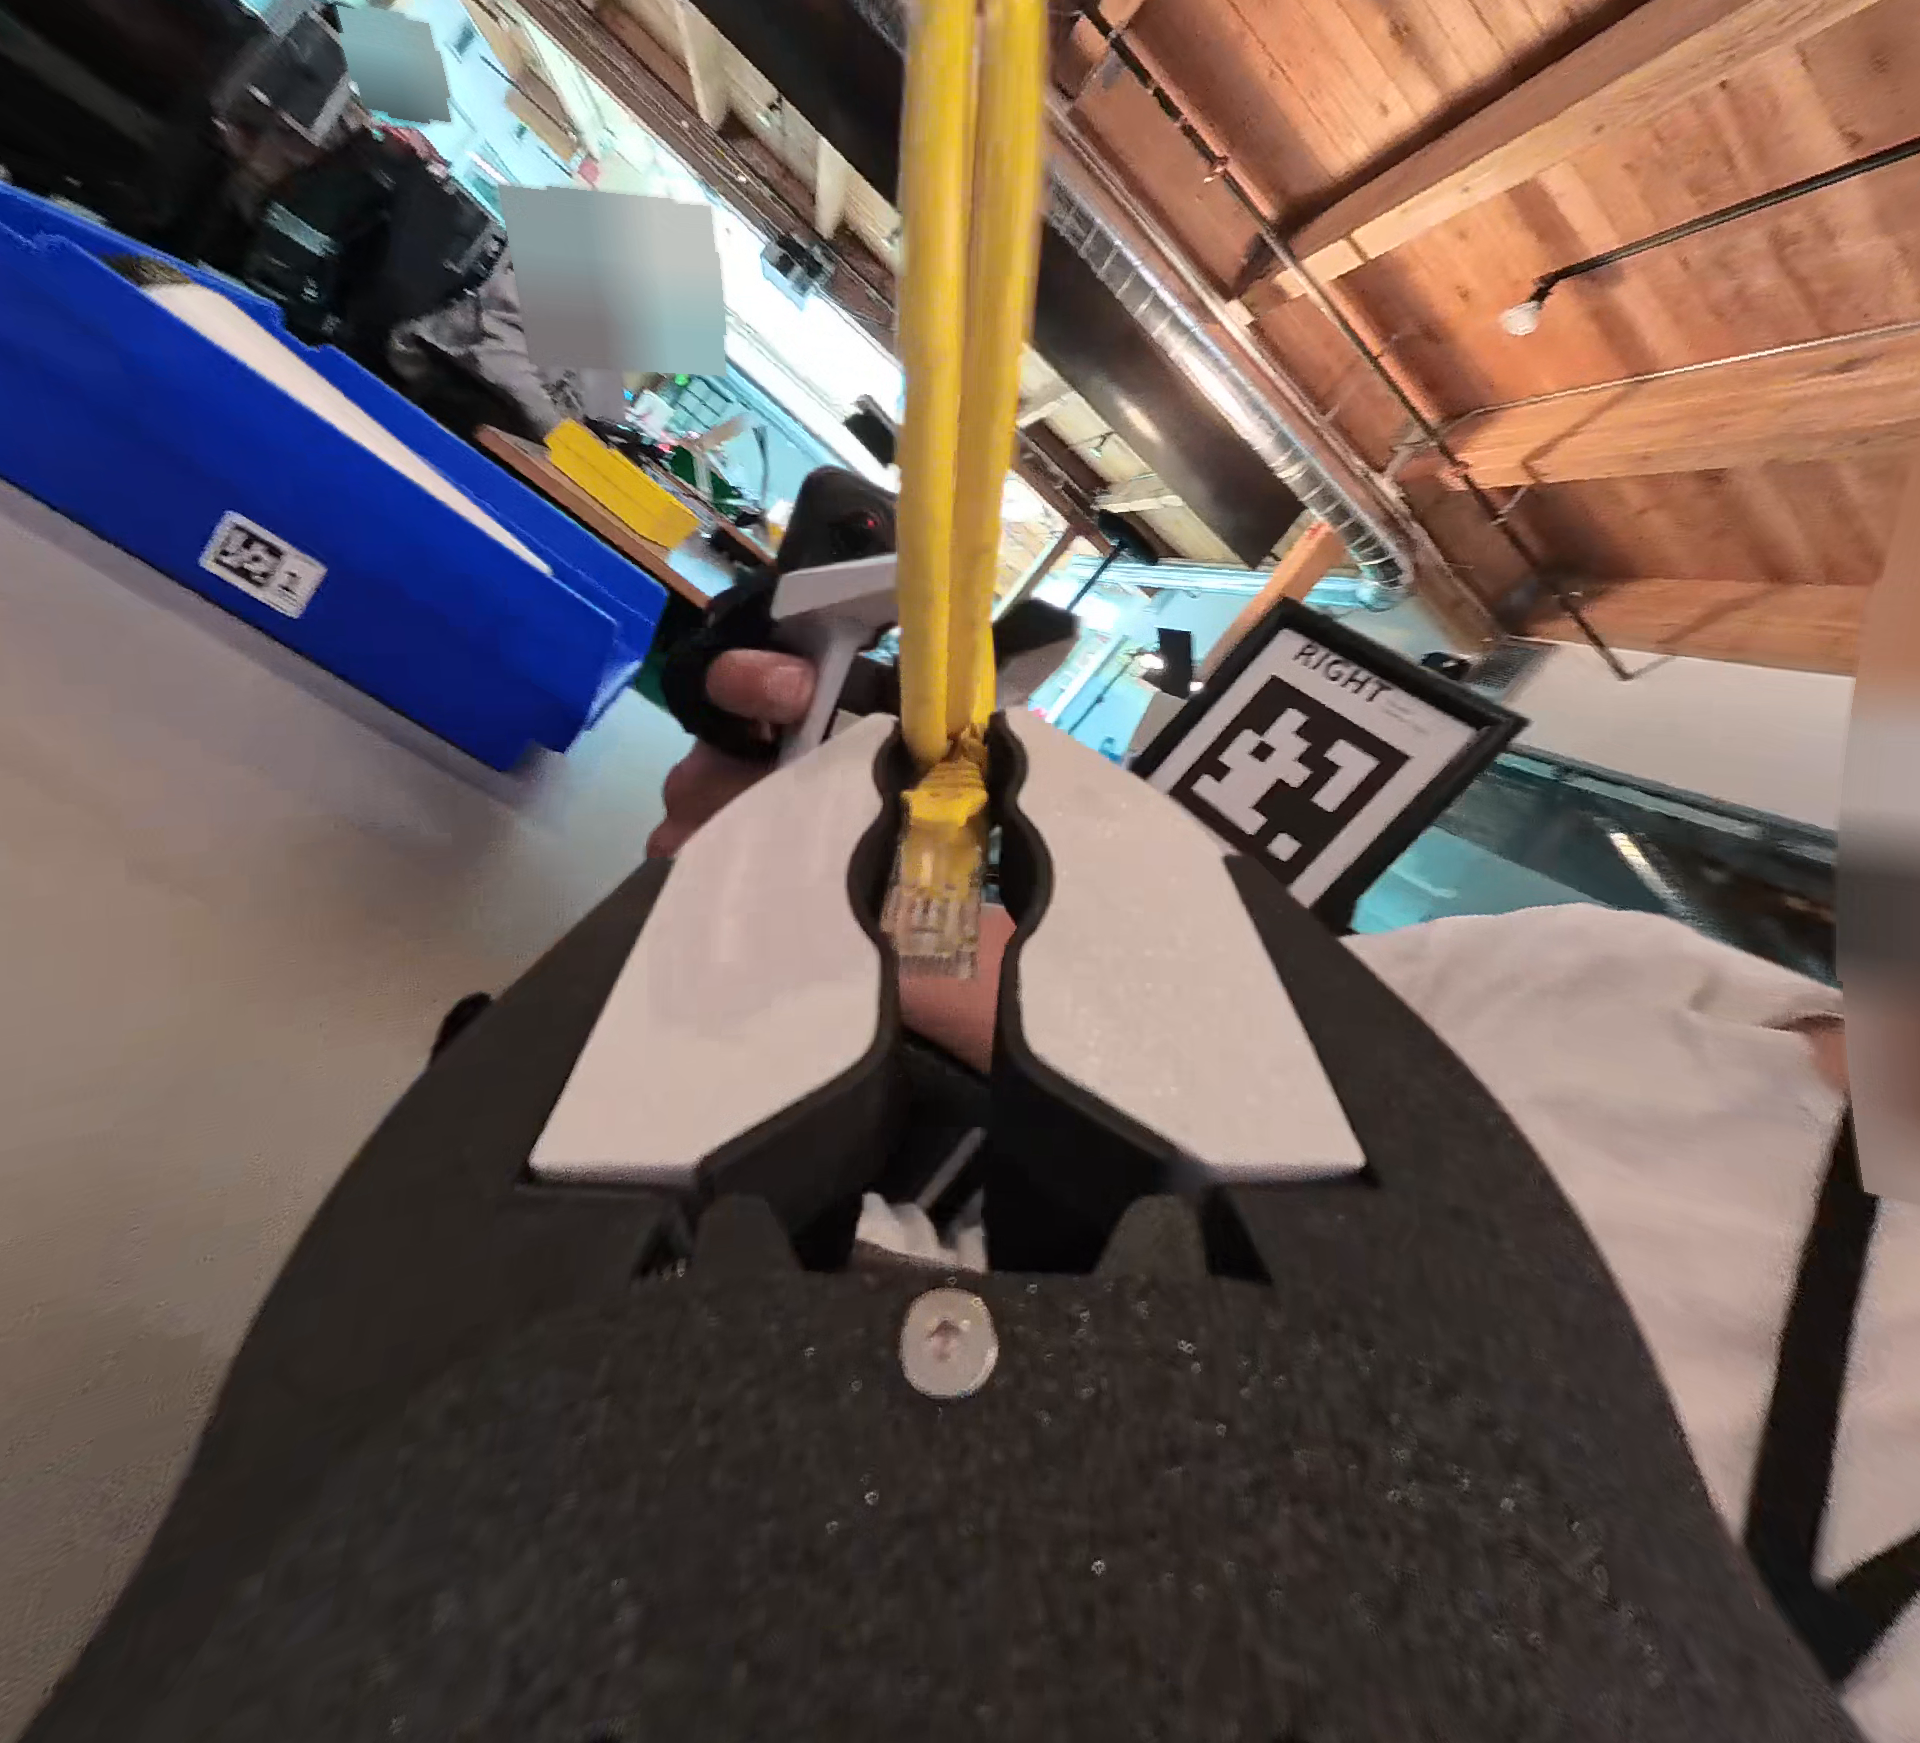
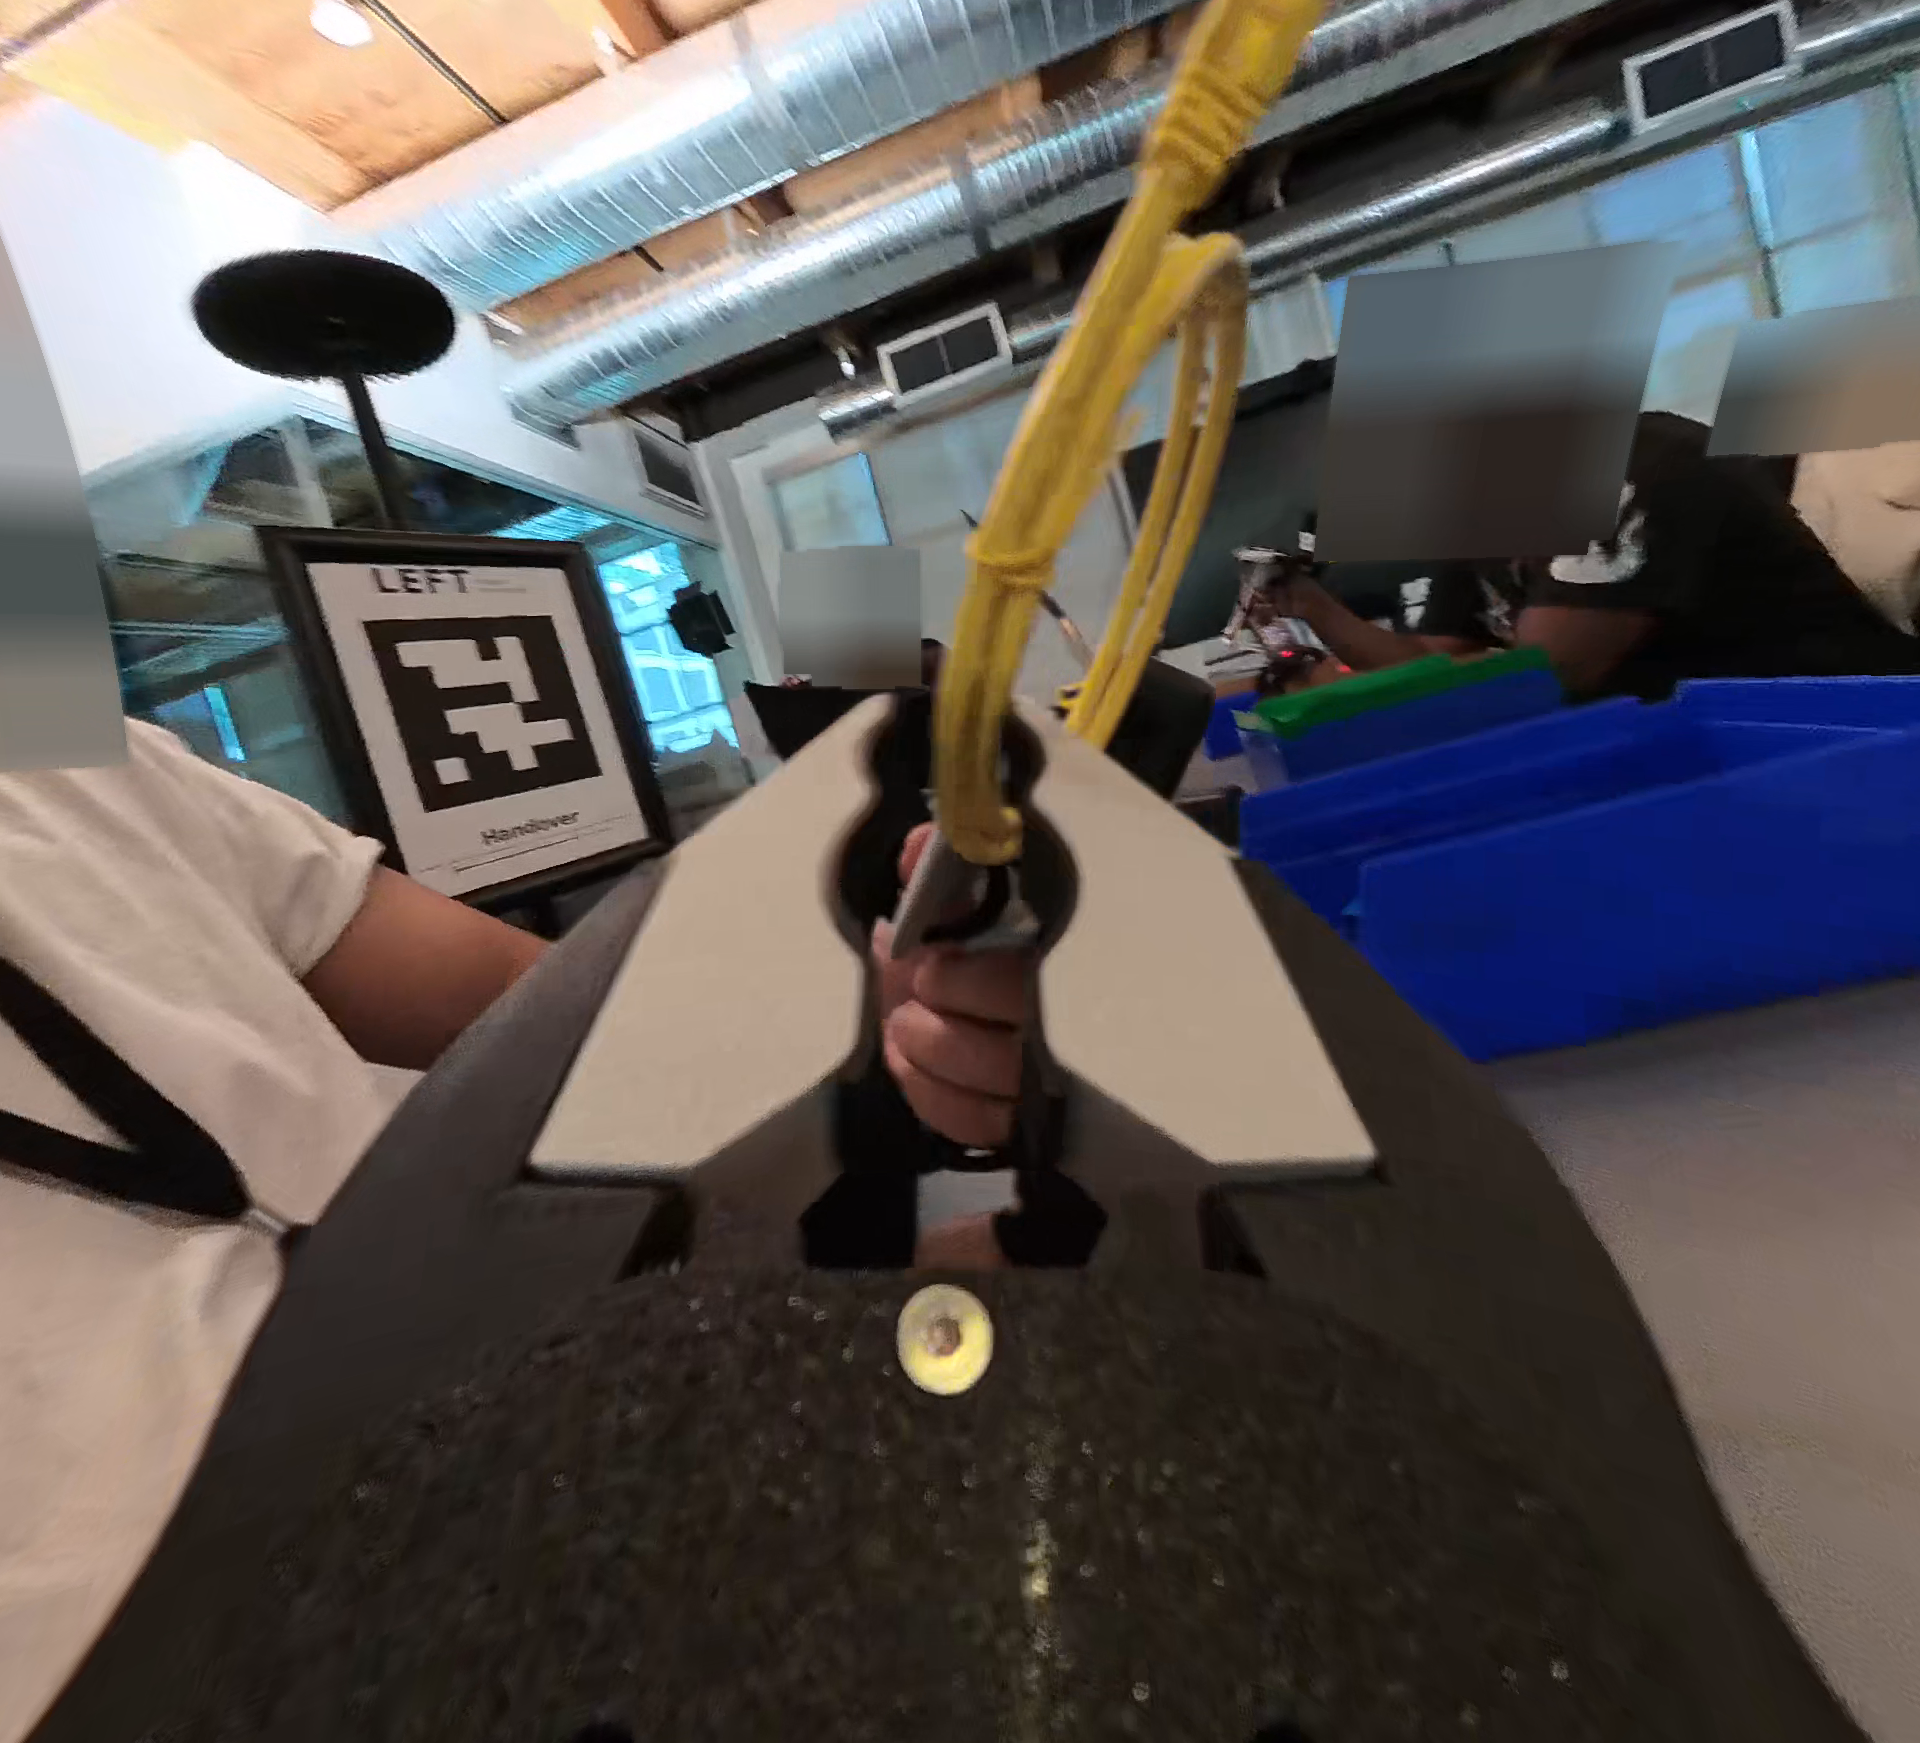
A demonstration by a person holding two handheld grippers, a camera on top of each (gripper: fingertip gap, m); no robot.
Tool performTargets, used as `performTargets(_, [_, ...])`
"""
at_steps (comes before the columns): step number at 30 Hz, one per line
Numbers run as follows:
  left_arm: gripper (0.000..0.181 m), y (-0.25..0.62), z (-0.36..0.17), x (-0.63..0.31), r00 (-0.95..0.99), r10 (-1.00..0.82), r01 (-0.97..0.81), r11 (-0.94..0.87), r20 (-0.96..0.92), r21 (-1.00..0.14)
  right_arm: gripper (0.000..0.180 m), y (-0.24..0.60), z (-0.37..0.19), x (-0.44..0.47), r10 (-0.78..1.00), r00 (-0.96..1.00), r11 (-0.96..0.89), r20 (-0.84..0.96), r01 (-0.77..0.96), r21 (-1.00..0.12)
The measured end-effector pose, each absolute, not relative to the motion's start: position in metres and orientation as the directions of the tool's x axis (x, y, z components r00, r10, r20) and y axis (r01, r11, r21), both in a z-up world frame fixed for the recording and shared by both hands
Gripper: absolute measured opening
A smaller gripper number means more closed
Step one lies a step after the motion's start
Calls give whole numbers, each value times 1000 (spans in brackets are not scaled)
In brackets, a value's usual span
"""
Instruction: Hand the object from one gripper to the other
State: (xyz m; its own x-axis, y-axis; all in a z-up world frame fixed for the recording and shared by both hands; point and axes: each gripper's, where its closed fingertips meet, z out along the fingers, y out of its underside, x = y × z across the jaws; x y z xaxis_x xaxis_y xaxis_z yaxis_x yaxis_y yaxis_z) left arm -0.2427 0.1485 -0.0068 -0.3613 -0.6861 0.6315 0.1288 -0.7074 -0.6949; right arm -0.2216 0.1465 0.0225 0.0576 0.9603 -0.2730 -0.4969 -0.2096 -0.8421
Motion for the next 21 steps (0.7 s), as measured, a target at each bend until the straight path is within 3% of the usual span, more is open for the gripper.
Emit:
performTargets(5, [14, 161, -15, -241, -325, -660, 147, -743, 678, -653, 10, 160, 9, -221, 953, 120, -206, -279, -423, -882])
performTargets(9, [29, 173, -29, -241, -212, -717, 145, -695, 664, -704, 10, 171, 1, -218, 944, 215, -157, -251, -377, -913])
performTargets(11, [46, 185, -38, -244, -104, -760, 142, -650, 642, -747, 10, 179, -2, -212, 930, 288, -119, -228, -350, -929])
performTargets(16, [50, 221, -47, -264, 292, -869, 94, -390, 400, -916, 10, 221, -26, -183, 771, 614, -59, -170, -197, -979])
performTargets(21, [50, 213, -28, -256, 412, -892, -32, -217, 185, -976, 10, 232, -45, -191, 566, 824, -30, 21, 47, -998])
